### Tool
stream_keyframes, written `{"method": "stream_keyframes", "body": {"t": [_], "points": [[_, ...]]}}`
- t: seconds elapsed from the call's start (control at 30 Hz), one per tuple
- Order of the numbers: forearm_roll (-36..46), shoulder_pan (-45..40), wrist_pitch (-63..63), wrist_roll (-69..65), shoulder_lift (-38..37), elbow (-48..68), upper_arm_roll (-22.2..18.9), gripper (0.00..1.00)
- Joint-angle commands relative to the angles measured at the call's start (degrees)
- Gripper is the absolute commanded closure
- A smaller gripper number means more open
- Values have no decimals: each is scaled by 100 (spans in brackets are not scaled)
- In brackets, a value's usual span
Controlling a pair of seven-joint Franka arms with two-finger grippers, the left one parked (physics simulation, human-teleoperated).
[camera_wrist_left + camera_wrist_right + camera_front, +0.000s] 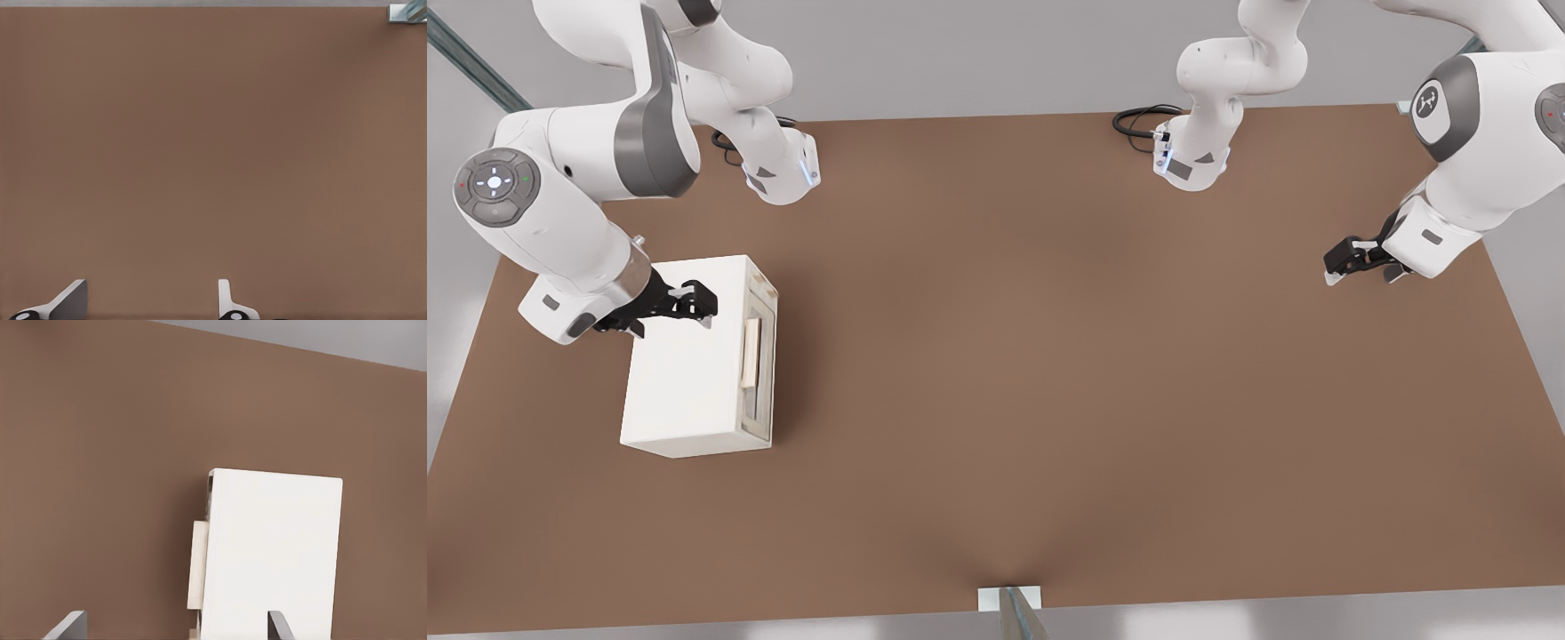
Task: Keep left arm still and open the oven door with right arm
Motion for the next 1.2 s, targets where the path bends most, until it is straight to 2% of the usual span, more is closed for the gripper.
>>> {"method": "stream_keyframes", "body": {"t": [0.0, 0.1, 0.13, 0.17, 0.2, 0.27, 0.3, 0.37, 0.43, 0.47, 0.5, 0.63, 0.77, 0.87, 1.0, 1.17], "points": [[2, 0, -1, -216, -4, 3, 1, 0], [-6, 61, -1, -241, 110, 3, 27, 0], [-383, 307, -10, -418, 286, 3, 80, 0], [-1420, 948, -167, -278, 418, 3, 71, 1], [-1817, 1309, -615, -119, 637, -32, 71, 99], [-1729, 1494, -854, 601, 1411, 3, 71, 100], [-1790, 1626, -801, 1628, 1578, 3, 88, 100], [-2809, 1951, -871, 2851, 1947, -41, 71, 100], [-3135, 1969, -836, 3212, 2088, -41, 27, 100], [-3232, 2302, -836, 3484, 2220, -41, -271, 100], [-3232, 2435, -845, 3493, 2264, -41, -500, 100], [-3373, 2400, -1082, 3484, 2281, -191, -790, 100], [-3329, 2391, -976, 3493, 2431, -348, -782, 100], [-3320, 2364, -379, 3537, 2229, -1192, -747, 100], [-3338, 2364, -133, 3748, 2158, -1588, -747, 100], [-3373, 2373, -142, 3775, 2123, -1729, -755, 100]]}}
